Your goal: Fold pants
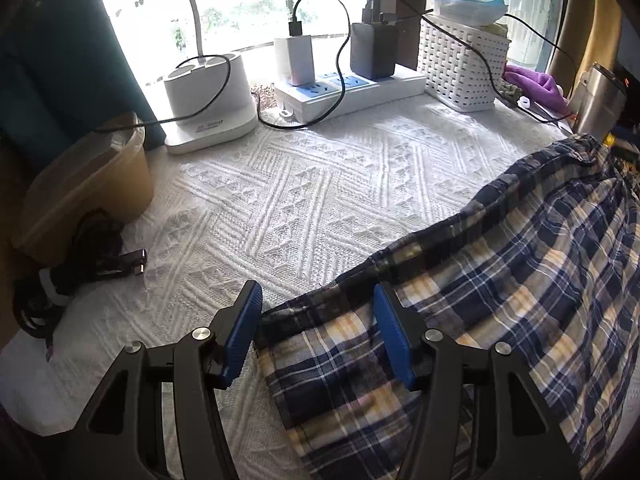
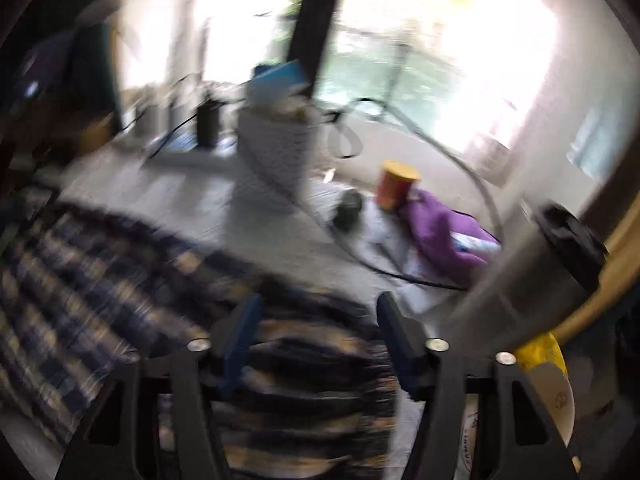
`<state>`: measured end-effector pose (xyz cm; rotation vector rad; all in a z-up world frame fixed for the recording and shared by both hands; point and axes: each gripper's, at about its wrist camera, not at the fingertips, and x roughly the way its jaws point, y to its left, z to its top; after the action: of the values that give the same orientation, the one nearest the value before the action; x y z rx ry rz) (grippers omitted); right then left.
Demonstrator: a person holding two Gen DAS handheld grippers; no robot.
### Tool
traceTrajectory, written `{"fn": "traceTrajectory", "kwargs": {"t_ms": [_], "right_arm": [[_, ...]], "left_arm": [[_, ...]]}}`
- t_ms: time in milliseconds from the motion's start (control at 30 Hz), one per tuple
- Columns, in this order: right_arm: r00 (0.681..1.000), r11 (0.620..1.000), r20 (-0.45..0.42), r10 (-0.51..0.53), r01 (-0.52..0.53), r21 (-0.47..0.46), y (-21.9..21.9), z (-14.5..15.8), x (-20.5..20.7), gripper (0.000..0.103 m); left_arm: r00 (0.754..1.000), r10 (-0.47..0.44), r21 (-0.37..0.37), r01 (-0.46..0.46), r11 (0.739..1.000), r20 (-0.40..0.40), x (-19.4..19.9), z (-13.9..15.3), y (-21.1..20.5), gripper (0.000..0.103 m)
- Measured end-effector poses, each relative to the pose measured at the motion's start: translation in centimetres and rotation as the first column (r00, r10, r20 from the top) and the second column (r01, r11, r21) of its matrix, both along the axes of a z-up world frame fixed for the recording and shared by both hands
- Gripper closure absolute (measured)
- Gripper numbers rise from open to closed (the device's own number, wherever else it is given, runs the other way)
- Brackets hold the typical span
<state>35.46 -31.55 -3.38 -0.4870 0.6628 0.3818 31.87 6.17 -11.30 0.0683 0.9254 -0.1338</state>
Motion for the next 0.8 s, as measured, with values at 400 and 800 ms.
{"fn": "traceTrajectory", "kwargs": {"t_ms": [400,800], "right_arm": [[0.984,0.995,-0.179,0.016,-0.033,-0.092,5.8,-5.4,6.5,0.068],[0.996,0.998,-0.076,-0.046,0.050,0.042,3.2,-1.8,1.0,0.068]], "left_arm": [[0.998,0.054,-0.037,-0.053,0.998,0.035,0.1,0.0,2.1,0.044],[0.984,0.061,-0.076,-0.048,0.996,0.170,-5.9,5.5,1.5,0.044]]}}
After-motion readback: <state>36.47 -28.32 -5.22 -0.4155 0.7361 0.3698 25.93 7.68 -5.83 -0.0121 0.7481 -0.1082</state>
